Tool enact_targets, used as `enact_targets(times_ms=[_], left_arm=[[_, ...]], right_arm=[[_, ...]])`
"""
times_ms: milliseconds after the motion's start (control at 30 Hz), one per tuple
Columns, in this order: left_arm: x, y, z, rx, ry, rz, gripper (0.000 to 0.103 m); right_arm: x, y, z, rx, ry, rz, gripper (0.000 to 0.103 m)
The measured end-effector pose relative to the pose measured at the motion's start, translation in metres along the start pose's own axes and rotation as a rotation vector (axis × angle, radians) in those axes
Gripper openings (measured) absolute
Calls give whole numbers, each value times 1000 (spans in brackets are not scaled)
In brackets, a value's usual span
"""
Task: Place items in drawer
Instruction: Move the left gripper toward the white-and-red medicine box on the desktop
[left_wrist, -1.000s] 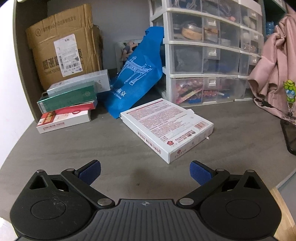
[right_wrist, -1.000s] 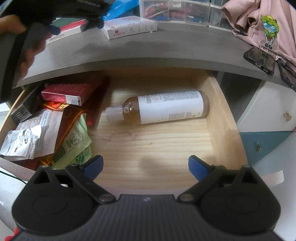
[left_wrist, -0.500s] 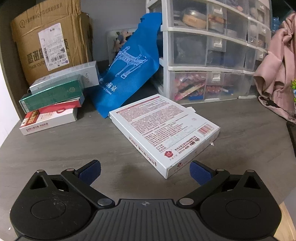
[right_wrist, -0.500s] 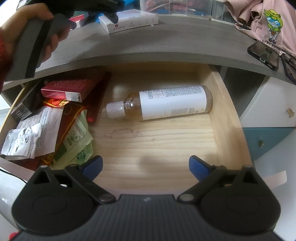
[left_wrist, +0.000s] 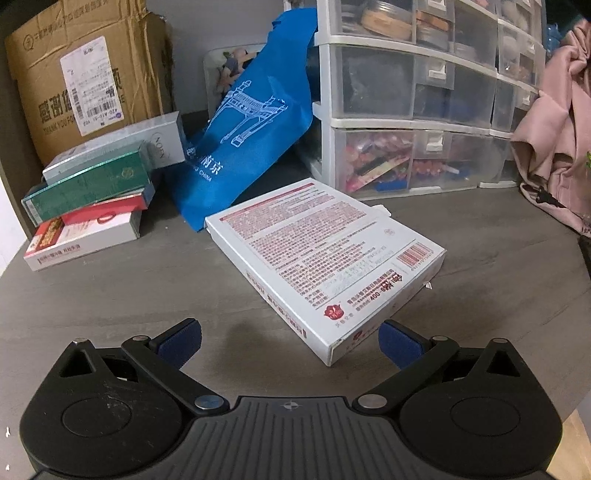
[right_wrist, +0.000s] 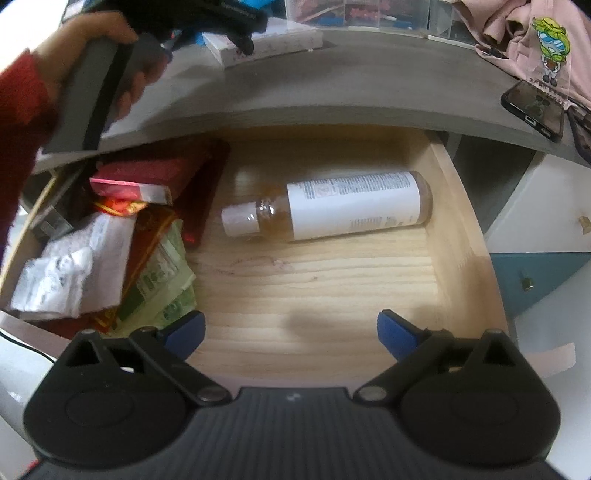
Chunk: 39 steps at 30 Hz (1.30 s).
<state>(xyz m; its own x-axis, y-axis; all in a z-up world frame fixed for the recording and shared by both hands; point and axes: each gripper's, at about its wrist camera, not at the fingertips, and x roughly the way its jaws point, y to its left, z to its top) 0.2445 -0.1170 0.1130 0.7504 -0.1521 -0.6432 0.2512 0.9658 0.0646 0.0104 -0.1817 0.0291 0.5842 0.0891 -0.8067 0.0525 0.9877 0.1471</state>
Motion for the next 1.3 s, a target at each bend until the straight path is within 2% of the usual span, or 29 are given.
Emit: enact_targets(times_ms=[200,633,833,1033,1300], left_arm=[[2,1,2,4,1,4,102],[8,0,3,25,7,-5,102],[10,2,3,39,15,-17,102],[12,4,4,50,26,-28,102],[16,0,4,69,30,-23,102]], right_arm=[[-7,-5,12,3,-43,-19,100],[-6,-9,16,14,-52,-13,100],[-12,-22,26,27,-82,27,100],[-21,-49,55,48,-142,58,100],[-22,-61,98,0,-219,-11,100]])
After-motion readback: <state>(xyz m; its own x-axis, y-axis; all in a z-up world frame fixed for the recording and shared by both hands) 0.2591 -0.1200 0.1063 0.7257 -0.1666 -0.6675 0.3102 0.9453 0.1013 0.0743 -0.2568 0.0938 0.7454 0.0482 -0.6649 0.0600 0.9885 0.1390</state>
